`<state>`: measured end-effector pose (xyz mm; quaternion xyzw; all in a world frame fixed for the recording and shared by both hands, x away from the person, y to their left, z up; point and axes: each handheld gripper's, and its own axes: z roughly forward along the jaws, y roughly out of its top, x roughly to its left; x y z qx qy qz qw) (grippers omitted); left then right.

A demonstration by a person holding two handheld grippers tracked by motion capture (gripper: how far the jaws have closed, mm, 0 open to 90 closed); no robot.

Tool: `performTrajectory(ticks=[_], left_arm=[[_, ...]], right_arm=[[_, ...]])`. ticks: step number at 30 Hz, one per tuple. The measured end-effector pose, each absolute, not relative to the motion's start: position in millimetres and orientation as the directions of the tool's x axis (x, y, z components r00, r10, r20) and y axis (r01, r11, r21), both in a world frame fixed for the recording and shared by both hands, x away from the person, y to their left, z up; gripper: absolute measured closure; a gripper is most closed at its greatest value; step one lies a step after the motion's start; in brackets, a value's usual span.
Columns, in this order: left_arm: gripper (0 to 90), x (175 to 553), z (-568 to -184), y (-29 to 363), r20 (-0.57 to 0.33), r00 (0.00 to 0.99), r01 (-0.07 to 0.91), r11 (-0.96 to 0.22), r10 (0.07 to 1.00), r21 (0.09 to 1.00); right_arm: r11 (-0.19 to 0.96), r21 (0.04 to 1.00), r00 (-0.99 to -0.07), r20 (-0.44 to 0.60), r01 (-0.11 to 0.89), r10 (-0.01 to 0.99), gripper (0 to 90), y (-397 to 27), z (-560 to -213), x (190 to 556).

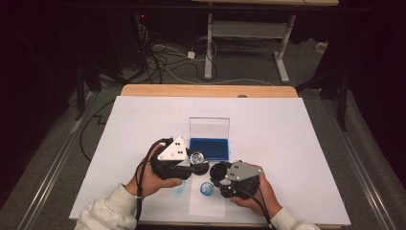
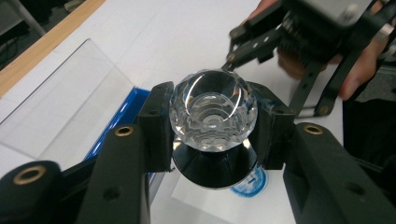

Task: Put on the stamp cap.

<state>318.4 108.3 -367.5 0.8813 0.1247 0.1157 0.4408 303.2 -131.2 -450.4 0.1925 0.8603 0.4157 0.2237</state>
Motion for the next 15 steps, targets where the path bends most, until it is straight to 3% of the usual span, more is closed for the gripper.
performTrajectory(ticks=[15], left_arm=[[54.6,322.2,-369.1,93.0,0.078,0.951,0.111,-0.565,0.299,0.818]], right_arm=[[0.504,0.852,-0.838,-0.171,0.139,0.519,38.4,-115.5,-446.9,302.4]])
